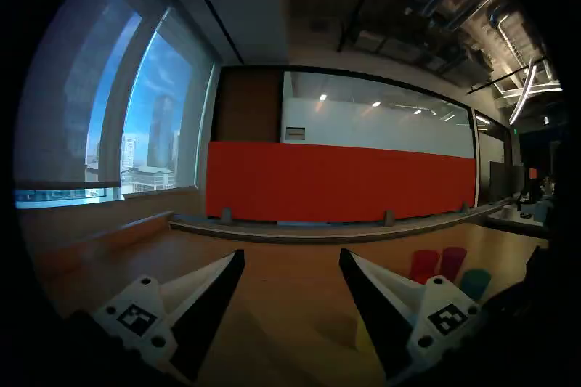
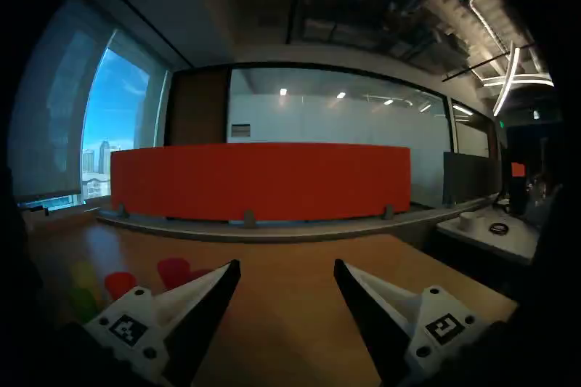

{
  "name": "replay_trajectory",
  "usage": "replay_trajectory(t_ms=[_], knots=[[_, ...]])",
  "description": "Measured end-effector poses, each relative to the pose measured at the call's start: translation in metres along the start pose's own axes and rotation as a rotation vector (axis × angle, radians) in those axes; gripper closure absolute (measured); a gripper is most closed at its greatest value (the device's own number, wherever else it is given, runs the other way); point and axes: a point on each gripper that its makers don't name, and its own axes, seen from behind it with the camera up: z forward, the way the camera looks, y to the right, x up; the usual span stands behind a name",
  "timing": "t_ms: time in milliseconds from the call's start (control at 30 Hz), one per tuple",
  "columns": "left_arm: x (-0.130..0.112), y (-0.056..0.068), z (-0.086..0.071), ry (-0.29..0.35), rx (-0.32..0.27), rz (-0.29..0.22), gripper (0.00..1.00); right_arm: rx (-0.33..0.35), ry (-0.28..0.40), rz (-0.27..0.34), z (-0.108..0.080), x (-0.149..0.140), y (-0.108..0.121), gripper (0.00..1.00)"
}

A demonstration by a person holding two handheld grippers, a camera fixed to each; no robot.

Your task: Pour water

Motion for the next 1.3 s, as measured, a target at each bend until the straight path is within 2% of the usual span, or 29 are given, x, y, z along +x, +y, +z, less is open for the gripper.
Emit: replay_trajectory(t_ms=[300,600,967,1300], knots=[[-0.019,0.001,-0.005,-0.011,0.025,0.066,0.03,-0.031,-0.014,-0.004,-0.005,0.002,0.009,0.00],[-0.026,0.003,-0.011,-0.003,0.040,0.103,0.03,-0.036,-0.035,-0.012,-0.008,-0.002,0.008,0.00],[-0.041,-0.001,-0.018,-0.016,0.037,0.106,0.03,-0.044,-0.040,-0.006,-0.008,-0.005,0.012,0.00],[-0.053,-0.003,-0.019,-0.040,0.034,0.066,0.03,-0.046,-0.040,-0.012,-0.008,-0.004,0.013,0.00]])
